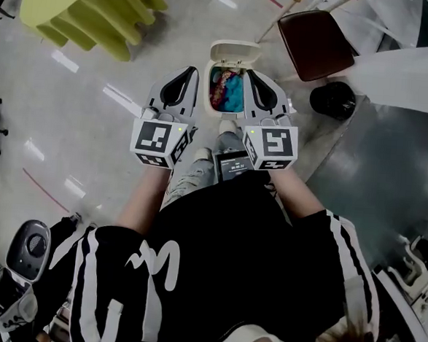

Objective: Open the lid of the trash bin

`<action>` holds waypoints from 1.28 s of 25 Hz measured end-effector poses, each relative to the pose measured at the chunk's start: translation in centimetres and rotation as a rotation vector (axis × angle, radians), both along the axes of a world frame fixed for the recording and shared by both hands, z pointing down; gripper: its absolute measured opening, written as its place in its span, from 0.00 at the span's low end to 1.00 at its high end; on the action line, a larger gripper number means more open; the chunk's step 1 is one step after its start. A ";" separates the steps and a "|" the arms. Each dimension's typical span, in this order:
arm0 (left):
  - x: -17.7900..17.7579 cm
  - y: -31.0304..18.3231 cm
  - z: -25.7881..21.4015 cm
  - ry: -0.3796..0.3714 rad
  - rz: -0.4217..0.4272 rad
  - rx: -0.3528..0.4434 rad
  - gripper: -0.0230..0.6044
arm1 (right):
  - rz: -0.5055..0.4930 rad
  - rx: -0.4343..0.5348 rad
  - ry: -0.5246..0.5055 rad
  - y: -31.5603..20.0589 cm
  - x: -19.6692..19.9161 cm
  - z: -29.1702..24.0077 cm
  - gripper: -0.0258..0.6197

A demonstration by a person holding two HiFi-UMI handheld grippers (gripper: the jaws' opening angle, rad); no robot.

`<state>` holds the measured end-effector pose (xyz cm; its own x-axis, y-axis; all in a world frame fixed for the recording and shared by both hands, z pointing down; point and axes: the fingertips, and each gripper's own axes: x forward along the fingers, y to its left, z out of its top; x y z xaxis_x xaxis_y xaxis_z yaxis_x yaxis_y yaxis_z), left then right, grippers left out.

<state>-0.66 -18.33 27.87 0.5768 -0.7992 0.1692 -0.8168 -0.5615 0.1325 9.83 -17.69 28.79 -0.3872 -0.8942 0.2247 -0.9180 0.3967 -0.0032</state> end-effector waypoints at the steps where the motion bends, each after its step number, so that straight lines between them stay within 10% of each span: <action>1: 0.0 0.0 -0.4 0.002 0.002 0.007 0.05 | 0.000 0.007 -0.004 0.1 -0.1 -0.4 0.05; 32: -1.6 -1.9 -7.6 0.034 0.037 0.125 0.05 | -0.005 0.151 -0.038 -1.7 -2.4 -8.4 0.05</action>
